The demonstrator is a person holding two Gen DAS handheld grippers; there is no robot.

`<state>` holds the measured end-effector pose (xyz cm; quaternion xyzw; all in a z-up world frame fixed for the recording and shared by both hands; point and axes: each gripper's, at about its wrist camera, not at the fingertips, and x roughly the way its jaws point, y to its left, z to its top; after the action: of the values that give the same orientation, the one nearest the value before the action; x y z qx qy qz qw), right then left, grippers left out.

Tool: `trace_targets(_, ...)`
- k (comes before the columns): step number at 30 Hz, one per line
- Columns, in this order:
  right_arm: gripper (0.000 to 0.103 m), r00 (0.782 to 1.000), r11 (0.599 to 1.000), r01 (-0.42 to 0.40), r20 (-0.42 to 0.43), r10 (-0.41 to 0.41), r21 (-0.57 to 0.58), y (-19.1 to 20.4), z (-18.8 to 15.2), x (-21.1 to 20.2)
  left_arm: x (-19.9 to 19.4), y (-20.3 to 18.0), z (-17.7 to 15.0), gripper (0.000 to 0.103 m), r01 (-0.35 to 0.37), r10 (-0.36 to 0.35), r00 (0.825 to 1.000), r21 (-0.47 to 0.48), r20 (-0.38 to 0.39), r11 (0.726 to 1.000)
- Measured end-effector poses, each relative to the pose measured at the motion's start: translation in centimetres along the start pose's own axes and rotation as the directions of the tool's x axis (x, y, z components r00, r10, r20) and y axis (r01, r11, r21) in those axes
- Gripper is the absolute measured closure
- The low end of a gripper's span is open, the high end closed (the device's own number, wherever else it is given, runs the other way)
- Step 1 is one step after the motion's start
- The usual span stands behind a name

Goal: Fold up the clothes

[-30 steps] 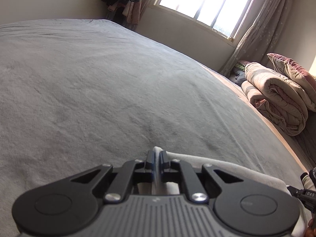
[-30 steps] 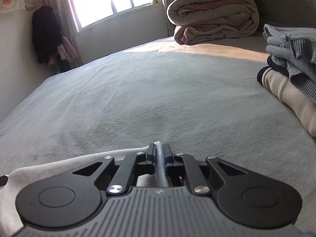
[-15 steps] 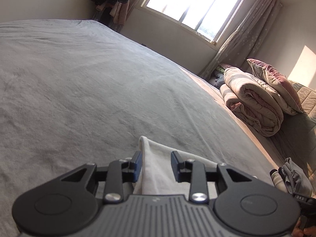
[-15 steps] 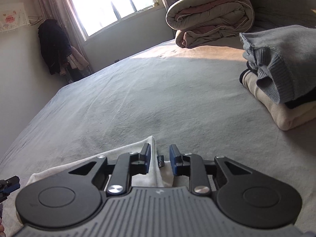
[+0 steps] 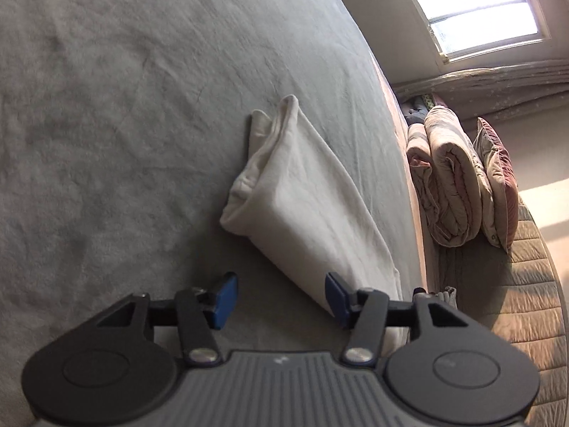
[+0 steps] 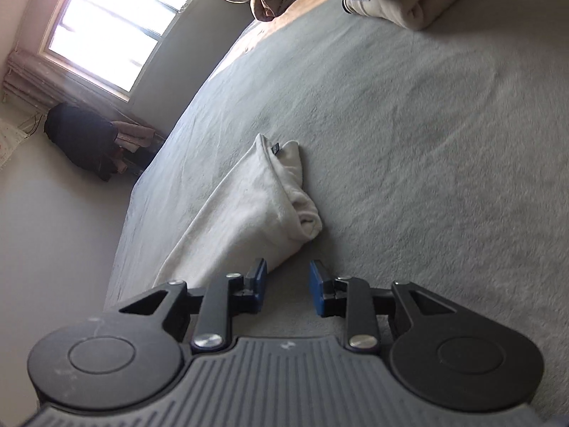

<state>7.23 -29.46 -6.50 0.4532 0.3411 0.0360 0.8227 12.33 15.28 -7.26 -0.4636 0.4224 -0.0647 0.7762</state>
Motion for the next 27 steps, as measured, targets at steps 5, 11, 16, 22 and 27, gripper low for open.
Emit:
trace_targets(5,0.051,0.997,0.988,-0.075,0.040,0.070,0.136,0.5,0.1,1.9,1.6,-0.6,-1.1,0.040,0.023,-0.014,0.995,-0.087,0.098,0.996)
trace_targets(11,0.052,0.992,0.966,-0.072,0.122,0.042,0.249,0.5,0.7,3.7,2.2,0.1,-1.7,0.052,0.054,0.024,0.964,-0.282,0.266,0.958)
trace_targets(16,0.060,0.982,0.934,-0.086,0.186,0.021,0.346,0.0,1.2,4.3,2.9,-1.4,-1.8,0.058,0.006,0.095,0.936,-0.288,0.338,0.958)
trace_targets(22,0.074,0.975,0.936,-0.016,0.213,-0.063,0.352,0.4,1.4,3.9,2.9,-2.9,-1.7,0.080,-0.096,0.190,0.912,-0.263,0.362,0.960)
trace_targets(27,0.077,0.972,0.940,0.015,0.215,-0.094,0.341,1.0,0.7,2.1,0.7,-3.0,-2.0,0.083,-0.112,0.190,0.917,-0.230,0.352,0.967)
